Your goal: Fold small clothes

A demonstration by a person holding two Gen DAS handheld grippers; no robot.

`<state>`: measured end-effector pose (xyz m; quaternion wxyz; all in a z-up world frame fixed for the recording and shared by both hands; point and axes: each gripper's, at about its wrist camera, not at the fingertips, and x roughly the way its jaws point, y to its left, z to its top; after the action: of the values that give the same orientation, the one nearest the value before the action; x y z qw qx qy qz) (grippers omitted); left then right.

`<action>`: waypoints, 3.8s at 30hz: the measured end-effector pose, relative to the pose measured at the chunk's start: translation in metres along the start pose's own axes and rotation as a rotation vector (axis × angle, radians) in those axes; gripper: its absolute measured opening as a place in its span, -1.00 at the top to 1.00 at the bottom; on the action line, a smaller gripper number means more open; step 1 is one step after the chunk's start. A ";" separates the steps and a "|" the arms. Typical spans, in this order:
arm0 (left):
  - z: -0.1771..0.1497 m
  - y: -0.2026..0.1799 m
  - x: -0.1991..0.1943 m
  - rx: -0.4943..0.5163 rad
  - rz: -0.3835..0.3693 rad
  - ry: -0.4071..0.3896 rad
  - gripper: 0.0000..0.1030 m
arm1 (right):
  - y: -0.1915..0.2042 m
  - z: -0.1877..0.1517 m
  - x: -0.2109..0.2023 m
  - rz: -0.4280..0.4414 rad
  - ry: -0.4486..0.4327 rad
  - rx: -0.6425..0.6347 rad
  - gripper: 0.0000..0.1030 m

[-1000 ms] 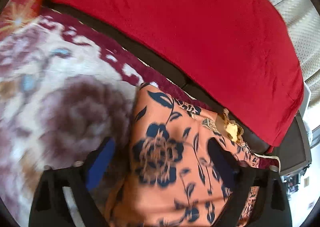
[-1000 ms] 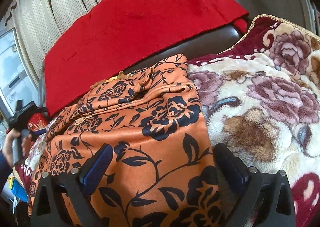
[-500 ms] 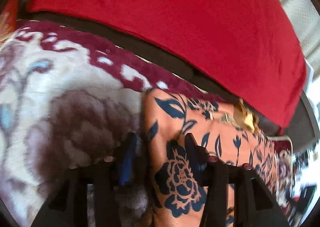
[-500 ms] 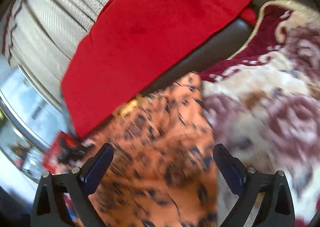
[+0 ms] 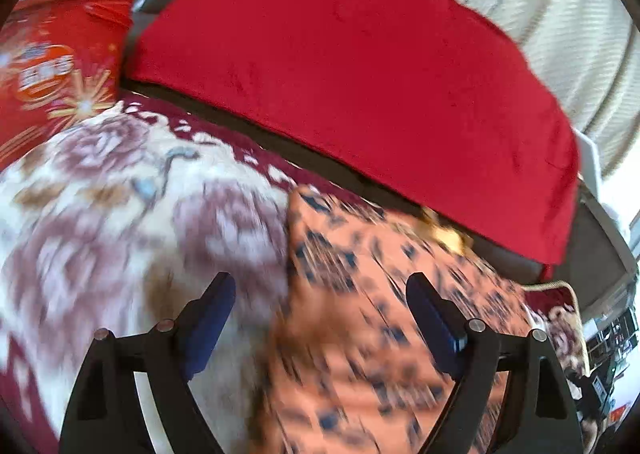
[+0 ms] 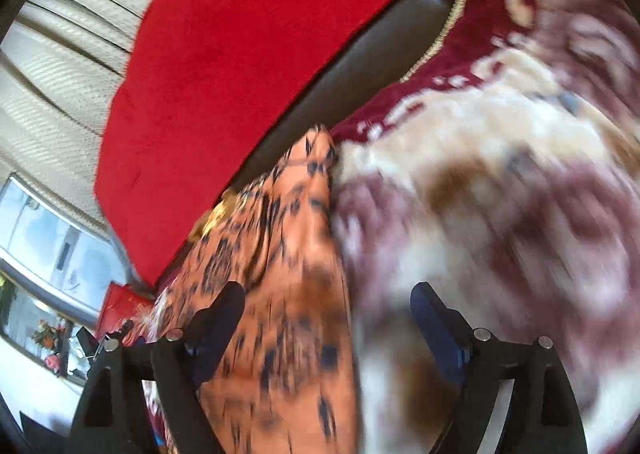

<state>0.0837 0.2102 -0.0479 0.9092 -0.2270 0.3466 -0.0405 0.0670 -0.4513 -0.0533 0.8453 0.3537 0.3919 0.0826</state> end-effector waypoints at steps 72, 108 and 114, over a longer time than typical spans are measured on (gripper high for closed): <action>-0.195 0.077 -0.110 -0.286 -0.108 0.267 0.68 | -0.039 -0.205 -0.077 0.163 0.296 0.036 0.76; -0.163 0.079 -0.134 -0.317 -0.115 0.147 0.79 | -0.055 -0.186 -0.093 0.388 0.146 0.229 0.80; -0.154 0.072 -0.138 -0.267 -0.118 0.120 0.79 | -0.055 -0.183 -0.093 0.394 0.147 0.242 0.80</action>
<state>-0.1270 0.2472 -0.0963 0.8446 -0.3632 0.3887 -0.0610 -0.1358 -0.4332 -0.1144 0.7334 0.5152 0.3831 0.2236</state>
